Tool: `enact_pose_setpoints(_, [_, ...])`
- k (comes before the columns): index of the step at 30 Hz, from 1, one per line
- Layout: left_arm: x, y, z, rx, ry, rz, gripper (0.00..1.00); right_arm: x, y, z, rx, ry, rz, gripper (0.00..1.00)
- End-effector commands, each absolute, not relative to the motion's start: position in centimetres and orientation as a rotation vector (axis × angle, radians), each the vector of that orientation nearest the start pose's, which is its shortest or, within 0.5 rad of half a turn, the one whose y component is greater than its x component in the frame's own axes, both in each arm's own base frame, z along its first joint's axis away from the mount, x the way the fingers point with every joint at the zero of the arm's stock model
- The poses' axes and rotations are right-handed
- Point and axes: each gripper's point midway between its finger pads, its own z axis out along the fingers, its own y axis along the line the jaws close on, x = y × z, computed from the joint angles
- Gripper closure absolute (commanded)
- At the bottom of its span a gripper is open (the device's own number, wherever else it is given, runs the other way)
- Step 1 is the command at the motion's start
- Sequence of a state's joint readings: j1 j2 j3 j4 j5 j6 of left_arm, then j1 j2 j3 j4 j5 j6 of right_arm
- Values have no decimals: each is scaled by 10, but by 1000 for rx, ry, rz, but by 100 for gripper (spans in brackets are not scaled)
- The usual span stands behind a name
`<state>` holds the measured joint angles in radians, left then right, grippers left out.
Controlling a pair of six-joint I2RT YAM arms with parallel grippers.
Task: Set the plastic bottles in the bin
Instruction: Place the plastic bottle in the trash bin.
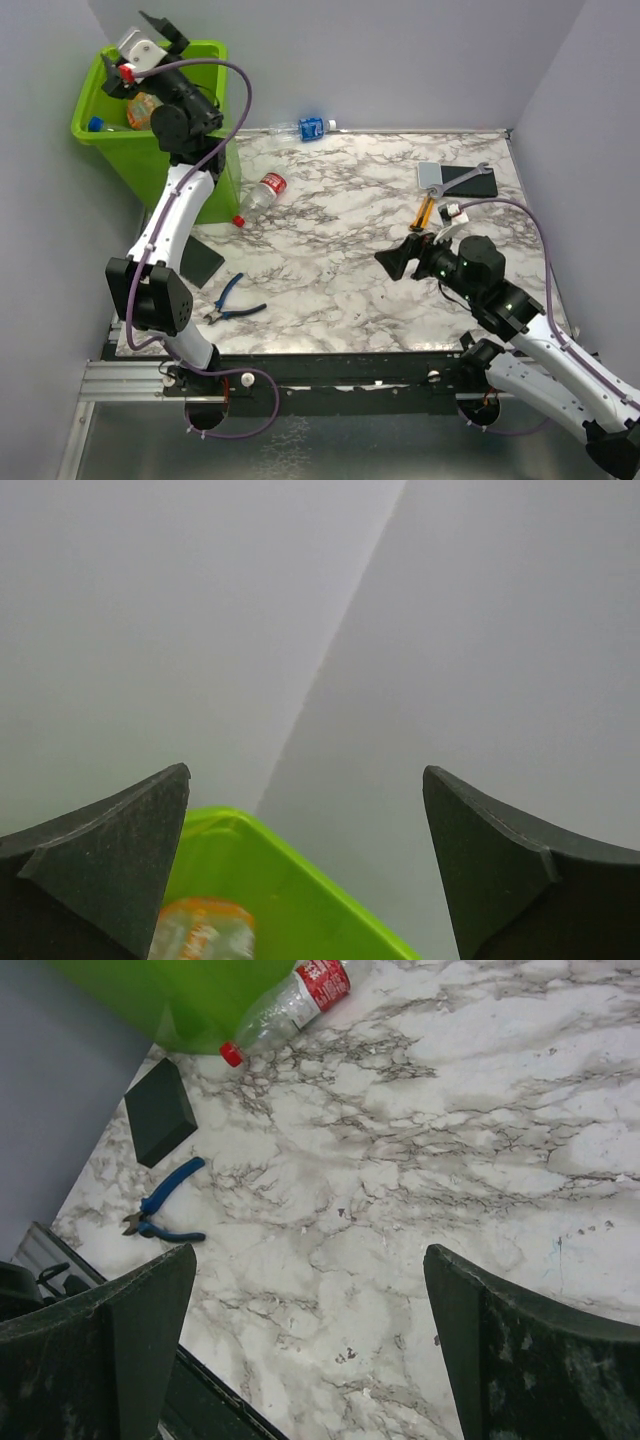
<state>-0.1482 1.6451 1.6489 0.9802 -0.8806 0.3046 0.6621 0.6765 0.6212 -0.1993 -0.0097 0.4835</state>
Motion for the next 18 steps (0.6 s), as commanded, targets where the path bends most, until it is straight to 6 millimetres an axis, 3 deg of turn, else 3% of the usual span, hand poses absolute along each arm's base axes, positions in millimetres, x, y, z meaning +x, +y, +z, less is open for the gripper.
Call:
enact_pose_setpoints(1, [382, -4, 625, -581, 697, 235, 1, 225, 192, 245, -178, 1855, 753, 0])
enact_pose_setpoints(4, [372, -84, 612, -389, 857, 106, 1, 227, 193, 249, -179, 1842, 752, 0])
enact_pose_setpoints(7, [369, -155, 544, -202, 1135, 76, 1, 231, 185, 255, -178, 1827, 698, 0])
enact_pose_setpoints(10, [352, -200, 453, 3, 1408, 144, 1, 231, 173, 261, -157, 1810, 641, 0])
enact_pose_setpoints(12, [340, -218, 390, 118, 1547, 157, 1, 229, 169, 258, -161, 1804, 629, 0])
enact_pose_setpoints(14, [330, -220, 335, 150, 1658, 139, 1, 230, 166, 253, -132, 1793, 624, 0])
enact_pose_setpoints(16, [324, -222, 297, 157, 1737, 84, 1, 233, 165, 247, -87, 1784, 633, 0])
enact_pose_setpoints(18, [323, -223, 275, 166, 1796, 53, 1, 236, 165, 236, -21, 1803, 649, 0])
